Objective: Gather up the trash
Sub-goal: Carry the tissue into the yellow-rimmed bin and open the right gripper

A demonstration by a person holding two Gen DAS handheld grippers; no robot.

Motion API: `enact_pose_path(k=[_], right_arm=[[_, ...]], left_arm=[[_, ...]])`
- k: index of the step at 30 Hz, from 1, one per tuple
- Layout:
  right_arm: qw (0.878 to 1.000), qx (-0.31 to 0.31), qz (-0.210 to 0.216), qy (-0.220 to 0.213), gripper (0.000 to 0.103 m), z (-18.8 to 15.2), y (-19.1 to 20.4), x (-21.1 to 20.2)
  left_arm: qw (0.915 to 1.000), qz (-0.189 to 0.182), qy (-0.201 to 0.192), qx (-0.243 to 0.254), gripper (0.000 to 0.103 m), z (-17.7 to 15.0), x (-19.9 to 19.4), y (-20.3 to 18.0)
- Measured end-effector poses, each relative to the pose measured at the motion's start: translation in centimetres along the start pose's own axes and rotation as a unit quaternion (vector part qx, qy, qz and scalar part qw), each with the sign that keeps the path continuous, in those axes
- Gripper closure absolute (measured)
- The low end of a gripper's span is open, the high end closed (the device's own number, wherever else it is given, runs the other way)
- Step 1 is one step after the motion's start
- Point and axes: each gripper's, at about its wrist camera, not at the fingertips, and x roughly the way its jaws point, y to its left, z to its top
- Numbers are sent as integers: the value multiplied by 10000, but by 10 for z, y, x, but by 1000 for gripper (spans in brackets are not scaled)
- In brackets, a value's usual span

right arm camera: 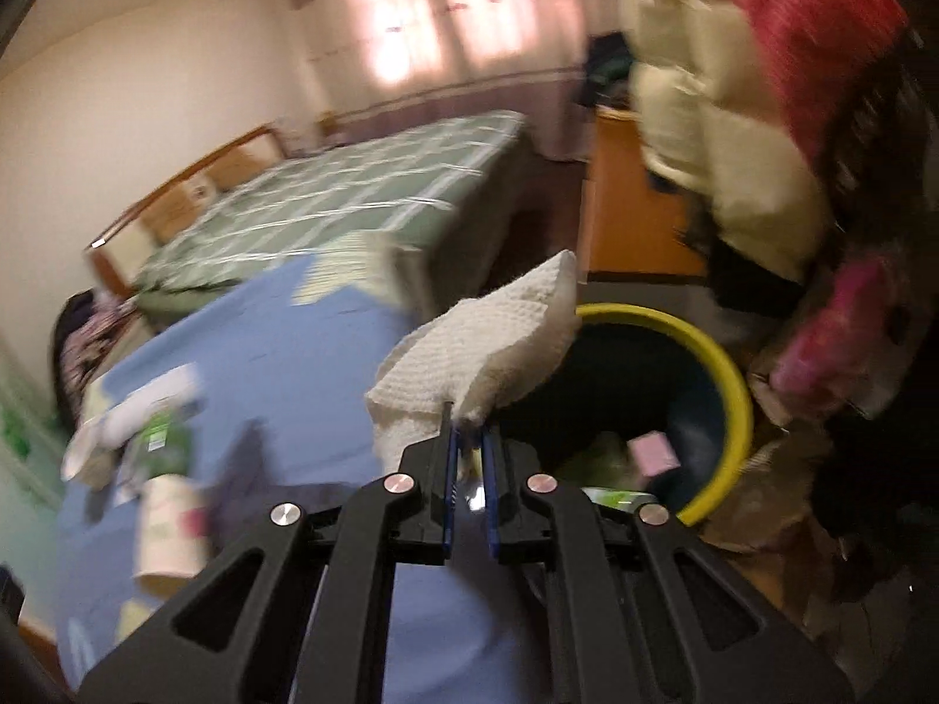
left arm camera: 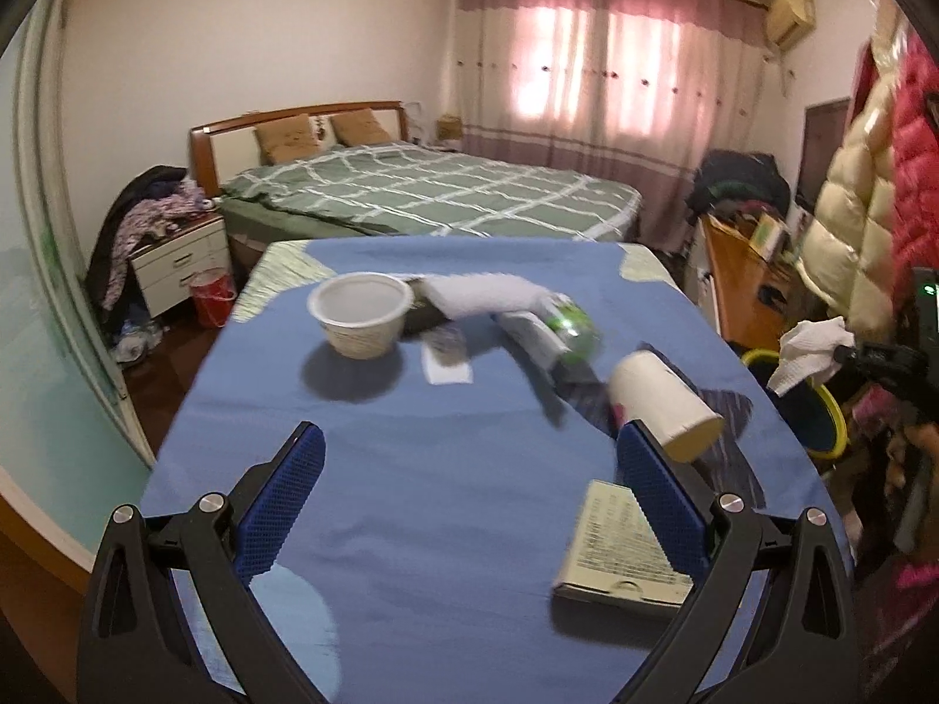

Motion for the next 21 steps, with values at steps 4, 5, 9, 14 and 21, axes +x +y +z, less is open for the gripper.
enact_pose_path(k=[4, 5, 9, 14, 21], right_arm=[[9988, 211, -430, 111, 95, 1, -25, 28], [9982, 243, -521, 141, 94, 2, -30, 34], [9960, 266, -804, 279, 86, 4, -39, 55], [9946, 218, -992, 228, 58, 2, -40, 58], [9964, 251, -796, 129, 52, -3, -37, 42]], left_arm=[[9997, -137, 103, 196, 5, -3, 6, -20], [9994, -178, 133, 255, 5, -3, 8, -27], [9986, -237, 195, 424, 5, -5, 10, -41], [9981, -272, 249, 486, 5, -6, 12, -47], [9949, -489, 408, 789, 5, -21, 8, -65]])
